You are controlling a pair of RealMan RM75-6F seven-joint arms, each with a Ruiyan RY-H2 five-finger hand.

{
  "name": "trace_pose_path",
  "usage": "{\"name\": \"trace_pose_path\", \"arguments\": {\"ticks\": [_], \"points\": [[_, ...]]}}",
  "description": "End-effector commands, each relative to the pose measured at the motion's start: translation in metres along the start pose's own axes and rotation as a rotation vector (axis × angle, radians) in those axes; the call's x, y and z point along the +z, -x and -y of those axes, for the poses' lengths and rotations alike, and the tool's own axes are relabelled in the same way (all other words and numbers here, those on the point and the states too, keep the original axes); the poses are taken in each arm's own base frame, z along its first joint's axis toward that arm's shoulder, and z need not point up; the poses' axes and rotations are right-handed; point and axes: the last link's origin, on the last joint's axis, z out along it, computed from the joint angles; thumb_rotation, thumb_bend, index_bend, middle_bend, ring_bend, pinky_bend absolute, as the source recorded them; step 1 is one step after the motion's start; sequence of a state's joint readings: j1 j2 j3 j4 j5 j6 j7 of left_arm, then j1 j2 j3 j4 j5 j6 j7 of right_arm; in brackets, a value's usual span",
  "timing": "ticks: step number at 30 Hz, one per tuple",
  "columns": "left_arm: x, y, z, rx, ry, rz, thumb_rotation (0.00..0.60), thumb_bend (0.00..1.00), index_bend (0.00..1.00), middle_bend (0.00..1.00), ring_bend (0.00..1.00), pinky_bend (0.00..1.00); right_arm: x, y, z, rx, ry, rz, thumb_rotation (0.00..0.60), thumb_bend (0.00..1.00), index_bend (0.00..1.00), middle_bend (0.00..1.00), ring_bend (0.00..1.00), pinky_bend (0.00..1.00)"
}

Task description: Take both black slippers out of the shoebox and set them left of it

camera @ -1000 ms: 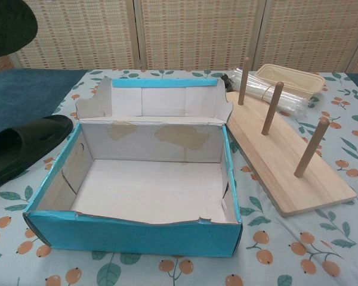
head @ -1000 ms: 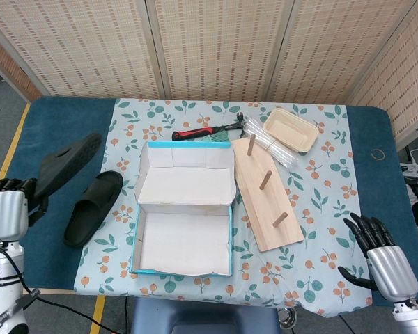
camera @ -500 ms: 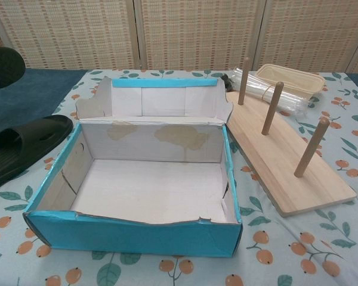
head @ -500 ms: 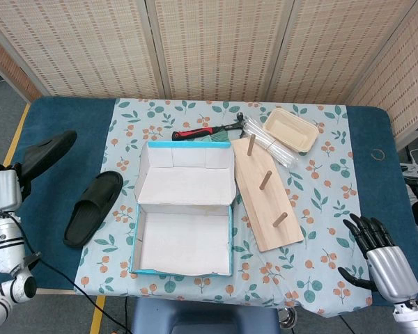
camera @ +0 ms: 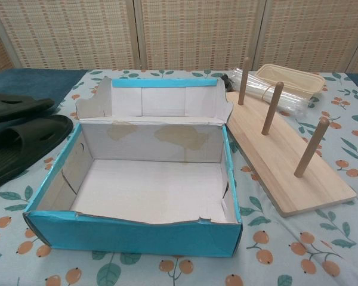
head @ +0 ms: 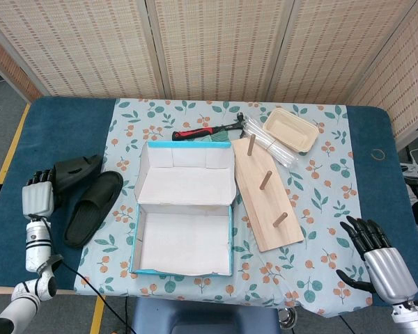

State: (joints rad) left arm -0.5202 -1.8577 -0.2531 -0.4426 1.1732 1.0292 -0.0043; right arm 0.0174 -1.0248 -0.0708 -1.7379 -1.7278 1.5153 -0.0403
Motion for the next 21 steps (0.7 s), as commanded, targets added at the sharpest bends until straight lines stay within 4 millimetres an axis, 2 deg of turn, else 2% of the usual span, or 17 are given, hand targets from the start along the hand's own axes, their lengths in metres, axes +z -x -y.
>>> {"name": "trace_pose_path", "arguments": {"ticks": [1,8,11,15,21], "points": [[-0.017,0.007,-0.013,-0.042,0.076,0.032,0.600,0.39,0.00,0.00,0.00,0.11,0.000,0.000,0.000,0.001,-0.002,0.000,0.515,0.14,0.00,0.00,0.00,0.00],[-0.043,-0.013,-0.026,-0.200,0.152,0.019,0.600,0.37,0.00,0.00,0.00,0.07,-0.003,-0.003,0.001,0.006,-0.008,-0.018,0.514,0.14,0.00,0.00,0.00,0.00],[-0.064,-0.023,-0.023,-0.244,0.169,0.035,0.600,0.36,0.00,0.00,0.00,0.07,-0.005,-0.003,0.001,0.004,-0.011,-0.016,0.514,0.14,0.00,0.00,0.00,0.00],[-0.106,-0.043,-0.009,-0.275,0.203,0.021,0.600,0.36,0.00,0.00,0.00,0.08,-0.006,-0.004,0.001,-0.001,-0.006,-0.019,0.514,0.14,0.00,0.00,0.00,0.00],[-0.181,-0.083,0.020,-0.326,0.311,-0.116,0.600,0.39,0.00,0.00,0.00,0.07,-0.006,-0.002,0.003,-0.018,-0.004,-0.026,0.515,0.15,0.00,0.00,0.00,0.00]]}}
